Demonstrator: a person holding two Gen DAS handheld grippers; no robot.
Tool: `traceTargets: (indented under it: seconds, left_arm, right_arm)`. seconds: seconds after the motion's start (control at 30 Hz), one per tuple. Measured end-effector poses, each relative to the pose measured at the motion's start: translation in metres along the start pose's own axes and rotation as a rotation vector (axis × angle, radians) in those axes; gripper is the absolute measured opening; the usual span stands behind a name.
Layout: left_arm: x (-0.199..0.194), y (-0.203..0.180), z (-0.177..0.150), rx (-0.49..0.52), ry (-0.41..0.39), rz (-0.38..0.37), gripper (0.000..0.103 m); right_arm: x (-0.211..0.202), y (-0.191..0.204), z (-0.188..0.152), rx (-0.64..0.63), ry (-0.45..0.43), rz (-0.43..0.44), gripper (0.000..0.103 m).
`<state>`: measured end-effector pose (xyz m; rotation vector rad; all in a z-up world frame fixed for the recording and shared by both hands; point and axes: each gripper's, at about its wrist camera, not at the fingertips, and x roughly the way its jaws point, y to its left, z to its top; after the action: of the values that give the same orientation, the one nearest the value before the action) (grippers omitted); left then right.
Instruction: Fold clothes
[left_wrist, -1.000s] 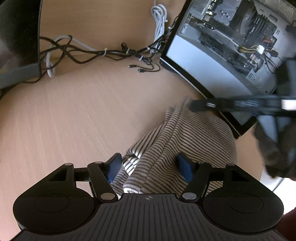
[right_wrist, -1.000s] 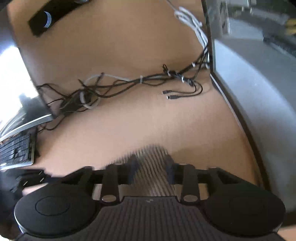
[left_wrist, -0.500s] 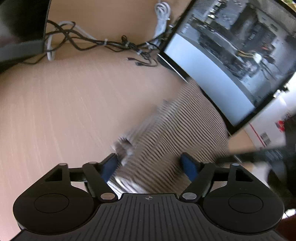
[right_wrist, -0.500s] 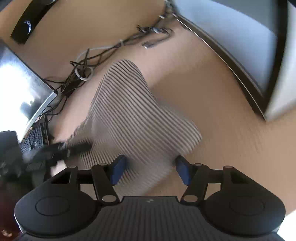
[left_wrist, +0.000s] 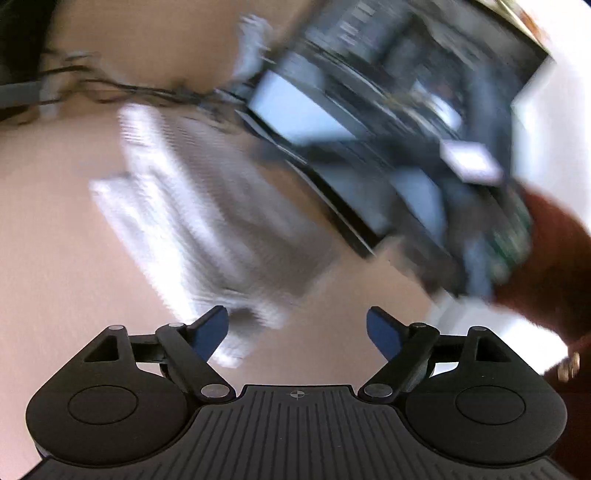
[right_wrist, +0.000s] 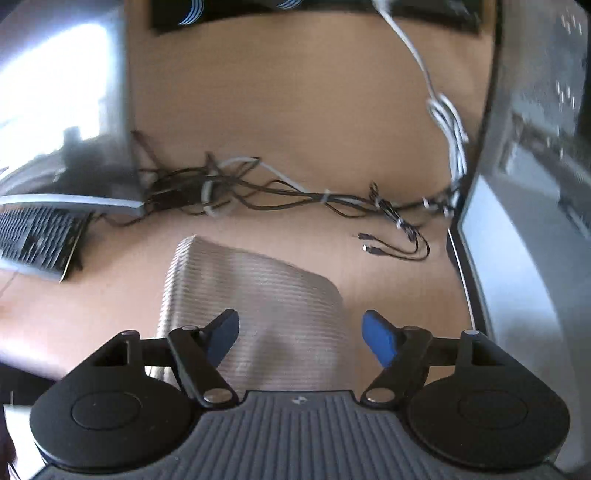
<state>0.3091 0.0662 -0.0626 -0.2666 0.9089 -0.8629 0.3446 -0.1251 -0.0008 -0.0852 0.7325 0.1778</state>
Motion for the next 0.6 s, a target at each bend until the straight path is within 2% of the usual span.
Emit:
traceTargets:
  seconds: [0.07, 0.17, 0.27, 0.33, 0.37, 0.4, 0.53, 0.6]
  left_arm:
    - [-0.010, 0.026, 0.005, -0.107, -0.042, 0.072, 0.084]
    - [-0.017, 0.060, 0.013, -0.260, -0.087, 0.162, 0.068]
    - [-0.006, 0.065, 0.021, -0.280, -0.088, 0.151, 0.054]
    - [0.006, 0.058, 0.025, -0.256, -0.061, 0.125, 0.036]
    - [0.014, 0.051, 0.026, -0.241, -0.048, 0.112, 0.032]
    - [0.021, 0.044, 0.027, -0.225, -0.035, 0.099, 0.027]
    - [0.044, 0.016, 0.021, -0.157, 0.017, 0.013, 0.027]
    - [0.038, 0.015, 0.019, -0.167, 0.005, 0.003, 0.032]
  right_arm:
    - [-0.005, 0.015, -0.013, -0.067, 0.002, 0.007, 0.076]
    - [-0.007, 0.038, -0.034, -0.166, 0.014, 0.019, 0.082]
    - [-0.010, 0.062, -0.054, -0.265, 0.026, 0.030, 0.081]
    - [-0.012, 0.078, -0.068, -0.332, 0.034, 0.037, 0.070]
    - [-0.012, 0.081, -0.072, -0.356, 0.039, 0.028, 0.063]
    - [-0.012, 0.078, -0.072, -0.367, 0.045, 0.006, 0.063]
    - [-0.020, 0.061, -0.070, -0.384, 0.061, -0.039, 0.068]
    - [-0.028, 0.058, -0.070, -0.392, 0.047, -0.043, 0.075]
